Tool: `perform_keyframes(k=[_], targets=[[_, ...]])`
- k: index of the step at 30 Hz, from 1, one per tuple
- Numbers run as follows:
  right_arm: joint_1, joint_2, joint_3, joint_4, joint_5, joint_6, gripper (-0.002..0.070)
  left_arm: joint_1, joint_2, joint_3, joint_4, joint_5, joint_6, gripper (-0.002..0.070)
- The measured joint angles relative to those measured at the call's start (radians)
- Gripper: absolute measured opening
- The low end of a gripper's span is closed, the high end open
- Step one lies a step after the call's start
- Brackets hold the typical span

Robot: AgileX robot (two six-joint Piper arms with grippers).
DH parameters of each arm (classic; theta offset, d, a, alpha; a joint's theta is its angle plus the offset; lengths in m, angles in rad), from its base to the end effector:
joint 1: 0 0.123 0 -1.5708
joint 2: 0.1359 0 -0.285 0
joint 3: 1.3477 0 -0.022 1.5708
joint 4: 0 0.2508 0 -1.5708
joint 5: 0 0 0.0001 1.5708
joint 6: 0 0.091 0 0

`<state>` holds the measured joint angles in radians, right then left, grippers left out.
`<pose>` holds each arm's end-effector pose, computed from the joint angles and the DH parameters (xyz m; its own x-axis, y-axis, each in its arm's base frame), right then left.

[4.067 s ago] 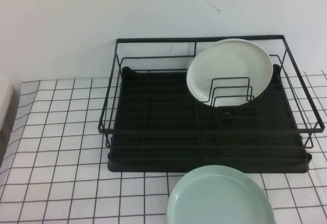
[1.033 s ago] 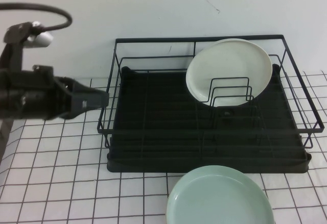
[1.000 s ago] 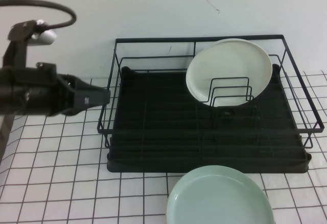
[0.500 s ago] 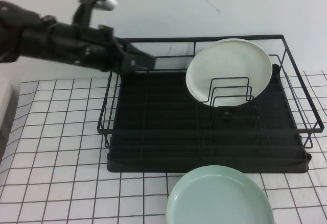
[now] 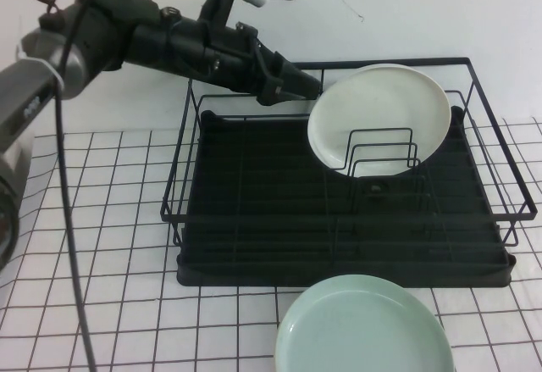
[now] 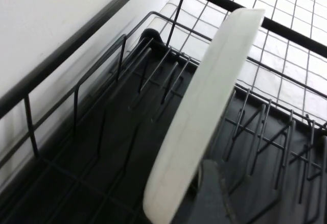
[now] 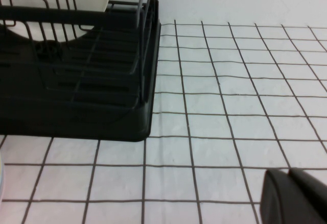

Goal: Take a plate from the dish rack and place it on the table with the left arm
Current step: Grasp the plate from the shelf

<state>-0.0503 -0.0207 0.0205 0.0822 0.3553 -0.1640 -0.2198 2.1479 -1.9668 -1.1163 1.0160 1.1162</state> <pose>0.0526 0.0000 0.1755 -0.2643 -0.0736 -0.9616 -0.0002 0.9971 -0.0762 0.4559 -0.1731 0.2986 -0.4051 0.2817 -0.8698 0.8597 0.4412 -0.2575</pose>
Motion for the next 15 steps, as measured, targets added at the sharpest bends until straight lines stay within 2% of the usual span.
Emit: perform_keyframes(k=[6, 15], targets=[[0.000, 0.000, 0.000, 0.000, 0.000, 0.000, -0.0001, -0.014, 0.079, -0.086, -0.026, 0.002, 0.038, 0.0426], [0.000, 0.000, 0.000, 0.000, 0.000, 0.000, -0.0001, -0.028, 0.133, -0.102, -0.037, -0.010, 0.184, 0.0422]])
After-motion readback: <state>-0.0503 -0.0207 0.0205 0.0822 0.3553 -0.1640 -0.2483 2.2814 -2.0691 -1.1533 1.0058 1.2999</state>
